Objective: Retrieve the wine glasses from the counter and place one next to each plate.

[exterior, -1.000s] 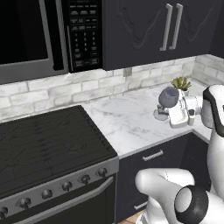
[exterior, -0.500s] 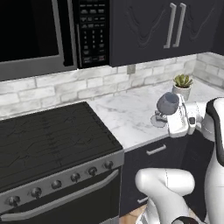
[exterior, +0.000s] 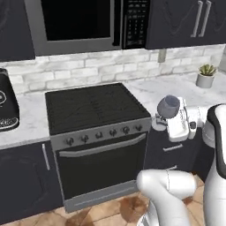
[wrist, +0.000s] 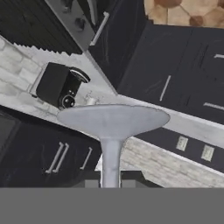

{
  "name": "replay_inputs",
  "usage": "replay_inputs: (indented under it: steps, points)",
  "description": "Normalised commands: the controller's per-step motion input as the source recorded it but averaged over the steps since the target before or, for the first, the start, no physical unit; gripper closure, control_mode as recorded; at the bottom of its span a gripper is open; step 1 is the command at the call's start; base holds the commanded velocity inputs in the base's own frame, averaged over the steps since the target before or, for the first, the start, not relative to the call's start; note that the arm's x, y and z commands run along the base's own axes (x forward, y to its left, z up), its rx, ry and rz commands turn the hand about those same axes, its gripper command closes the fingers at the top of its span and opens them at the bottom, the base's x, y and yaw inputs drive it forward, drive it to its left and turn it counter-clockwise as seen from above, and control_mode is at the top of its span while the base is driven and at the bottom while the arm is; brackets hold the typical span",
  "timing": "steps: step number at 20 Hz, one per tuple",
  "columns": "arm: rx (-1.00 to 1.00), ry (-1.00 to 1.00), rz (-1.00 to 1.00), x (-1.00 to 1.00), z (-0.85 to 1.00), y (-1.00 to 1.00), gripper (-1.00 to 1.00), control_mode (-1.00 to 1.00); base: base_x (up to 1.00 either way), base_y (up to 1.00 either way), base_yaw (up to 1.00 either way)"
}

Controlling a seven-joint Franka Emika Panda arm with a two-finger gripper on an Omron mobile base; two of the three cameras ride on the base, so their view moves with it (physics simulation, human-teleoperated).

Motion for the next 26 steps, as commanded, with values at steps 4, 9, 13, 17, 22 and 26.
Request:
replay_inputs:
  steps: [4, 9, 13, 17, 22, 26]
  points:
    - [0.0, 0.0, 0.0, 0.0, 0.0, 0.0, 1.0, 1.0, -1.0, 0.13, 0.49]
    - [0.0, 0.0, 0.0, 0.0, 0.0, 0.0, 1.0, 1.0, -0.8, 0.14, 0.6]
    - [0.0, 0.0, 0.0, 0.0, 0.0, 0.0, 1.0, 1.0, -0.16, 0.32, 0.77]
    - [0.0, 0.0, 0.0, 0.0, 0.0, 0.0, 1.0, 1.0, 0.0, 0.02, 1.0]
    - [0.0, 0.0, 0.0, 0.0, 0.0, 0.0, 1.0, 1.0, 0.0, 0.0, 1.0]
    - [0.0, 0.0, 0.0, 0.0, 0.0, 0.0, 1.0, 1.0, 0.0, 0.0, 1.0]
